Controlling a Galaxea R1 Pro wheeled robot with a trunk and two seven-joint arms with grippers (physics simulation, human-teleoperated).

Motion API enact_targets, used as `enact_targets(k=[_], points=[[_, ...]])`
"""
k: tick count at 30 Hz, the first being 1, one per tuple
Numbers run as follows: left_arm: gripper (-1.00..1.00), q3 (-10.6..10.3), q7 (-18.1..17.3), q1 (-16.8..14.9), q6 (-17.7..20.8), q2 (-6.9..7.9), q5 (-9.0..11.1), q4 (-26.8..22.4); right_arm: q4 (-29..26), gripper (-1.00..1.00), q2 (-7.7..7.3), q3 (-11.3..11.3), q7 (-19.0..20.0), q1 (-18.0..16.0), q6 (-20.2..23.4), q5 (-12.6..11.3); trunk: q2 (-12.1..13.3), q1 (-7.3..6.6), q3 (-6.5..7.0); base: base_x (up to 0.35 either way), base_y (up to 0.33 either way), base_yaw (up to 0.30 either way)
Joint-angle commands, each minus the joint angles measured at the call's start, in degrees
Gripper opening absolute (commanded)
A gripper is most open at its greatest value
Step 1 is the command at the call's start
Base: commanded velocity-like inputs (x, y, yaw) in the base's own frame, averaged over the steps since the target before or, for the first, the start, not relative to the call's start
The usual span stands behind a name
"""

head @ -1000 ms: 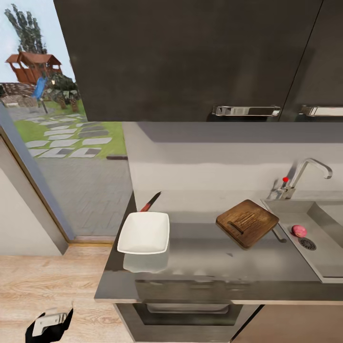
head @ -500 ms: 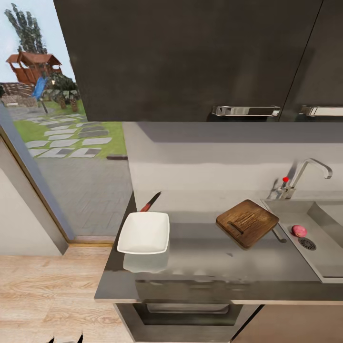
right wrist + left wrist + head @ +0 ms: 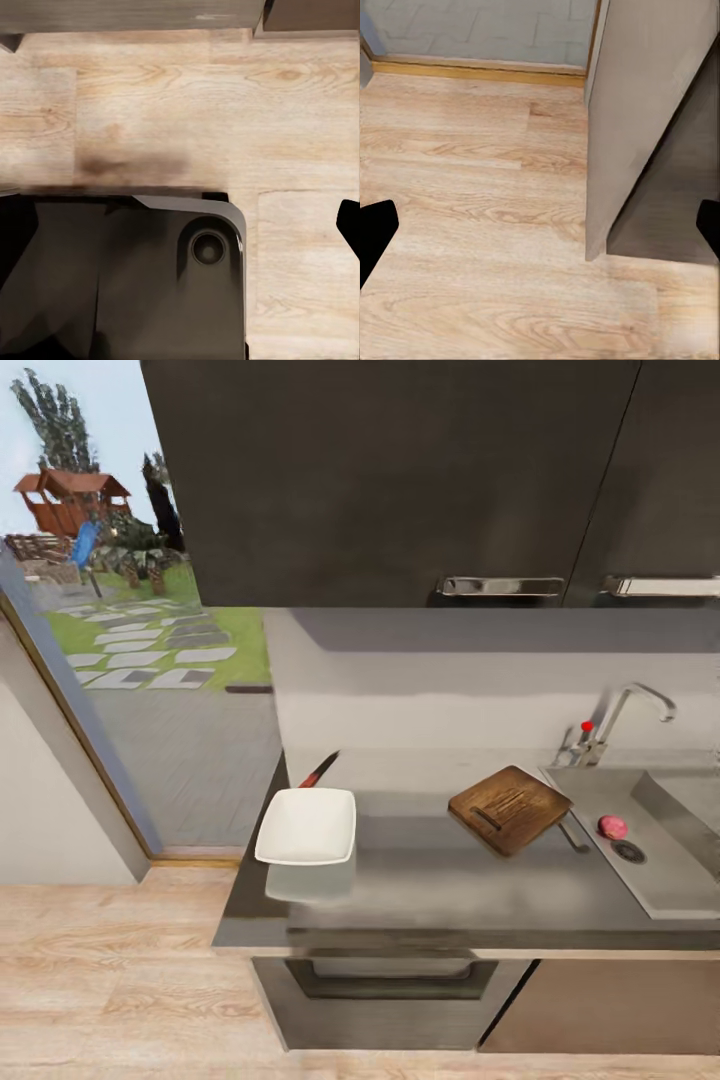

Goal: In the kitchen, take the Vidalia onion out of the sink, dice it on the chopping board with the paring knife, put the diced onion into the bowl on the countertop, then place both the paring knife and the chopping board into the sink.

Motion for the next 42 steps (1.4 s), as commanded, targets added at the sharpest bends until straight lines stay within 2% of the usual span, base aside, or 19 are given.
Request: enact_targets(k=[1, 14, 25, 29, 36, 42], points=[[1.00, 0.5, -0.1, -0.1, -0.3, 0.01, -0.4, 0.2, -0.1, 1.00, -0.06, 0.3, 0.2, 0.0, -0.1, -0.6, -0.1, 0.00, -0.10, -0.333, 0.000, 0.000], [1.00, 0.5, -0.1, 0.1, -0.1, -0.06, -0.4, 0.2, -0.1, 1.00, -0.06, 0.2, 0.2, 0.0, -0.1, -0.6, -0.1, 0.00, -0.10, -0.330, 0.000, 0.000], [1.00, 0.5, -0.1, 0.1, 0.0, -0.09, -0.4, 0.2, -0.1, 1.00, -0.02, 0.1, 0.2, 0.0, -0.1, -0.6, -0.1, 0.00, -0.10, -0.188, 0.000, 0.000], [1.00, 0.5, 0.1, 0.4, 0.4, -0.14, -0.4, 0.1, 1.2, 1.00, 1.29, 1.4, 1.5, 1.3, 0.6, 0.1, -0.1, 0.00, -0.10, 0.000, 0.000, 0.000], [1.00, 0.5, 0.0, 0.4, 1.4, -0.17, -0.4, 0.1, 3.5, 1.00, 3.53, 1.3, 3.7, 3.6, 0.6, 0.1, -0.1, 0.00, -0.10, 0.000, 0.000, 0.000], [1.00, 0.4, 0.0, 0.4, 1.7, -0.47, -0.5, 0.1, 5.5, 1.00, 3.79, 1.3, 5.2, 5.6, 0.6, 0.2, -0.1, 0.00, -0.10, 0.000, 0.000, 0.000]])
